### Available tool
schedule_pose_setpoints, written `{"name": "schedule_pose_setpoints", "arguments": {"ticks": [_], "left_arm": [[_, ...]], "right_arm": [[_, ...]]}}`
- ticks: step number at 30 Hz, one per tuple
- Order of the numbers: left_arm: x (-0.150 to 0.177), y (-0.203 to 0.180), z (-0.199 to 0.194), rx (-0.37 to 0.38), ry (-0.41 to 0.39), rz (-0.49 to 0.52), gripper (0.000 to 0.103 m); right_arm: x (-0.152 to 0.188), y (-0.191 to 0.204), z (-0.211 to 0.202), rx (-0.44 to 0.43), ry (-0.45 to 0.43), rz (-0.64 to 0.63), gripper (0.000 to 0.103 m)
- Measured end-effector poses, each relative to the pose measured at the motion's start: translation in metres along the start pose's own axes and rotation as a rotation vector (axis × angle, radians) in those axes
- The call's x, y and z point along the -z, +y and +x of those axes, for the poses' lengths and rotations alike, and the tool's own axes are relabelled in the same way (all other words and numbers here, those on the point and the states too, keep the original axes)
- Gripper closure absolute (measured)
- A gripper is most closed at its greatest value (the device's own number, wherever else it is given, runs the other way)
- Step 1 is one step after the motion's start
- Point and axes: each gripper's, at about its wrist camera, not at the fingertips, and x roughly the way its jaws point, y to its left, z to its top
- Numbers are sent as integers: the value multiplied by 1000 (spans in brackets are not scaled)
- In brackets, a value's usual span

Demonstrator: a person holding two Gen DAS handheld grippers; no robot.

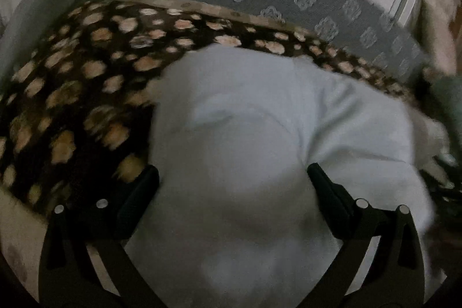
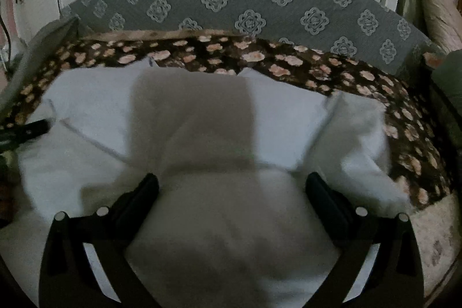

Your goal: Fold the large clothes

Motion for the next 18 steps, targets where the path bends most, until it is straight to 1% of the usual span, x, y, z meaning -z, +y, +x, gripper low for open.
{"name": "schedule_pose_setpoints", "arguments": {"ticks": [1,2,3,5,6,8,9,10,11,12,14,15,16,17,18], "left_arm": [[5,6,-26,-12,-35,2,3],[10,10,-50,-42,-73,24,3],[16,14,-76,-85,-93,59,3],[27,22,-107,-129,-98,99,3],[37,29,-125,-162,-94,119,3],[52,42,-145,-205,-76,126,3],[58,49,-151,-226,-68,116,3],[71,63,-157,-255,-38,75,3],[76,72,-159,-265,-11,38,3],[90,88,-158,-279,51,-40,3],[108,105,-155,-273,140,-138,3],[114,111,-152,-261,180,-168,3],[122,113,-152,-258,211,-175,3],[125,108,-154,-272,214,-144,3],[126,100,-159,-300,200,-86,3]], "right_arm": [[0,-4,-12,-8,5,4,2],[0,-11,-29,-6,3,8,2],[0,-15,-40,-4,1,8,2],[2,-30,-75,7,-6,3,2],[5,-36,-90,20,-15,6,2],[18,-54,-120,51,-14,35,2],[24,-62,-129,65,-7,51,2],[34,-71,-137,94,6,77,2],[45,-81,-142,126,38,110,2],[53,-89,-144,142,68,136,2],[77,-106,-145,160,145,197,2],[85,-112,-145,159,171,217,2],[95,-118,-144,141,209,244,2],[104,-124,-142,100,250,282,2],[111,-128,-140,50,269,321,2]]}}
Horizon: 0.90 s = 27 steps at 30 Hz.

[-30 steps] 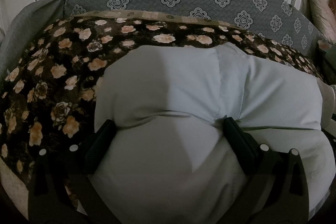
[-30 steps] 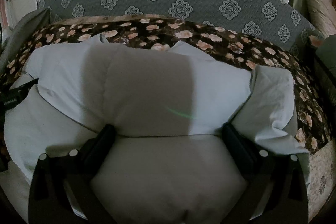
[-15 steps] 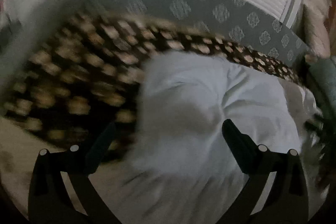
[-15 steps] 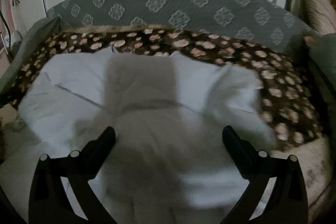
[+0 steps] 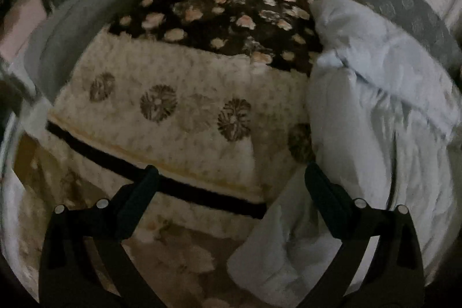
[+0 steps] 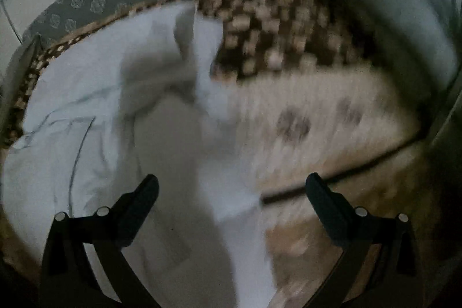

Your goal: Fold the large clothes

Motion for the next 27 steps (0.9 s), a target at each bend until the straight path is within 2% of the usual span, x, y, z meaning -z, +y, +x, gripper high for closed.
{"name": "schedule_pose_setpoints", "arguments": {"ticks": [2,3,4,6,8,11,13,15,18,20,22,25,27], "left_arm": [[5,-12,-12,-41,-44,87,3],[8,-16,-17,-54,-54,121,3],[16,-19,-18,-53,-43,145,3],[26,-16,-15,-16,34,149,3],[30,-10,-12,8,85,139,3],[31,-6,-18,46,109,133,3],[32,-5,-23,75,118,140,3],[38,-8,-32,114,128,165,3],[50,-15,-50,96,96,237,3],[58,-28,-41,101,158,315,3],[67,-41,-20,69,252,392,3],[84,-62,12,22,374,503,3],[85,-65,22,7,380,503,3]], "right_arm": [[4,-9,4,-69,37,63,2],[6,-11,4,-70,46,78,2],[7,-14,4,-74,59,93,2],[8,-14,6,-115,108,97,2],[9,-7,5,-141,185,22,2],[20,1,-5,-47,283,-177,2],[33,1,-7,-26,352,-260,2],[44,-3,-12,-31,374,-303,2],[54,-6,-16,-130,340,-290,2],[60,-6,-9,-193,342,-272,2],[63,2,0,-119,347,-327,2],[69,11,18,-102,408,-383,2],[74,16,29,-83,438,-430,2]]}}
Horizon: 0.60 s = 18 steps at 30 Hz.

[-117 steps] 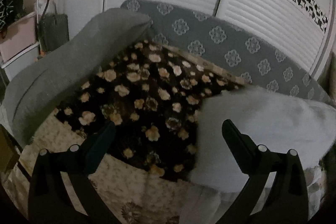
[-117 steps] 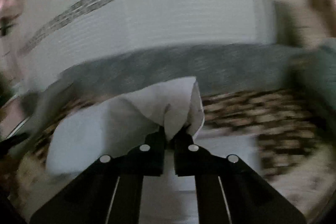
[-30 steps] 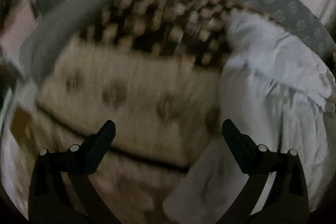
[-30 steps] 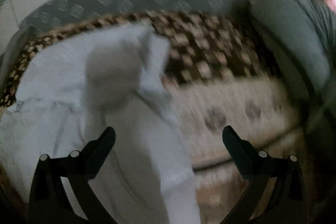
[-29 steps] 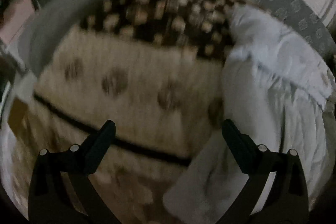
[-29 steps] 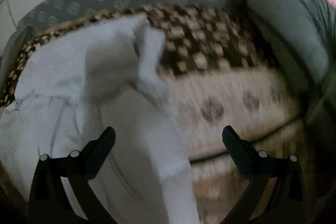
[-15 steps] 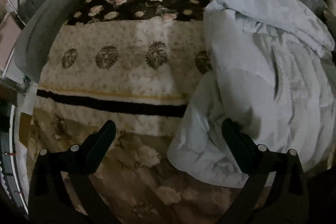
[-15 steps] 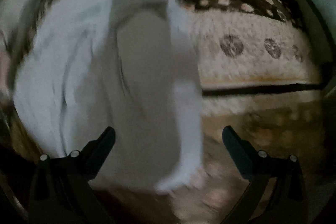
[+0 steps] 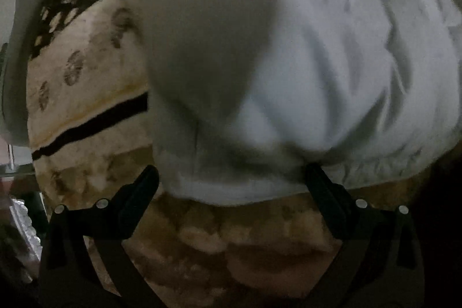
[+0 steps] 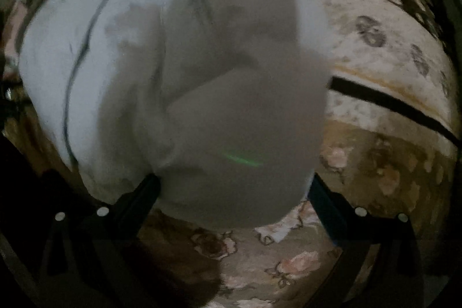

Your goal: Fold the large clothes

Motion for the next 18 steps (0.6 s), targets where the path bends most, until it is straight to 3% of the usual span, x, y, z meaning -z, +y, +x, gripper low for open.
{"name": "schedule_pose_setpoints", "arguments": {"ticks": [4,6,7,8,11,15,18], "left_arm": [[-5,6,2,31,-45,-32,4],[-4,10,-2,59,-65,-40,13],[-4,13,-7,85,-87,-49,26],[-4,18,-16,115,-122,-67,46],[2,48,-58,276,-278,-189,70],[16,59,-112,312,-448,-202,76],[35,75,-168,357,-584,-212,82]], "right_arm": [[2,8,20,17,37,-70,24],[3,8,16,24,9,-77,40],[4,6,11,5,-14,-68,56],[5,2,4,-27,-44,-51,67],[10,-8,-21,-86,-132,-9,76],[18,-6,-87,-125,-325,18,82],[33,-5,-175,-162,-580,64,84]]}}
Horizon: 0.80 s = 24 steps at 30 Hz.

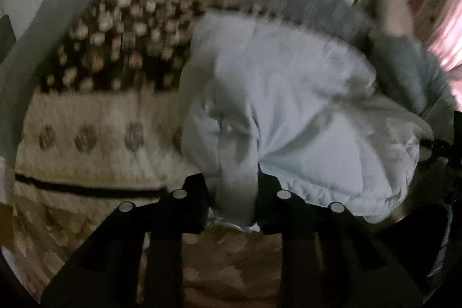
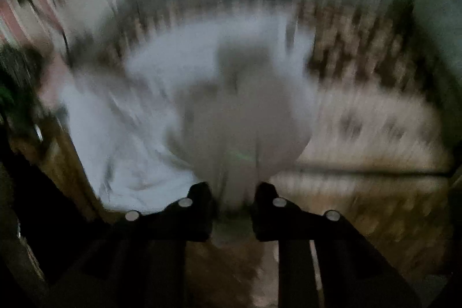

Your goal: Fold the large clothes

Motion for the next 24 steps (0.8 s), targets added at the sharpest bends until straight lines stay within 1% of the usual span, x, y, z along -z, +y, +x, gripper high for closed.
{"name": "schedule_pose_setpoints", "arguments": {"ticks": [1,2,5,7,10,12,13,15,16,17,18,19,20,21,23,24], "left_arm": [[-4,0,-18,10,-35,3,84],[-4,1,-35,21,-62,4,85],[1,4,-94,55,-146,-6,85],[5,7,-125,64,-184,-5,85],[9,15,-145,79,-186,-13,85],[7,19,-137,105,-169,-30,85],[-2,22,-124,110,-162,-42,85],[-26,26,-93,101,-162,-80,86],[-42,22,-66,109,-165,-107,86],[-58,28,-52,126,-172,-152,87],[-68,31,-36,139,-181,-189,87],[-86,37,-25,160,-199,-250,87],[-97,38,-15,162,-213,-277,87],[-114,47,-3,147,-233,-310,87],[-133,64,22,155,-239,-379,86],[-143,76,42,165,-235,-420,86]], "right_arm": [[-9,7,-27,-18,-76,9,84],[-14,17,-48,-25,-132,1,85],[-23,39,-81,-70,-233,-17,86],[-25,48,-91,-101,-276,-19,87],[-21,52,-92,-146,-319,-1,87],[-34,52,-79,-149,-331,24,87],[-40,48,-71,-153,-335,41,88],[-48,40,-49,-172,-349,107,88],[-55,32,-36,-183,-366,156,89],[-64,21,-23,-190,-383,205,90],[-70,13,-13,-181,-396,239,90],[-81,3,0,-159,-410,280,90],[-92,-10,13,-143,-419,328,91],[-100,-24,26,-132,-423,376,91],[-114,-46,46,-109,-416,443,91],[-123,-59,63,-84,-401,468,91]]}}
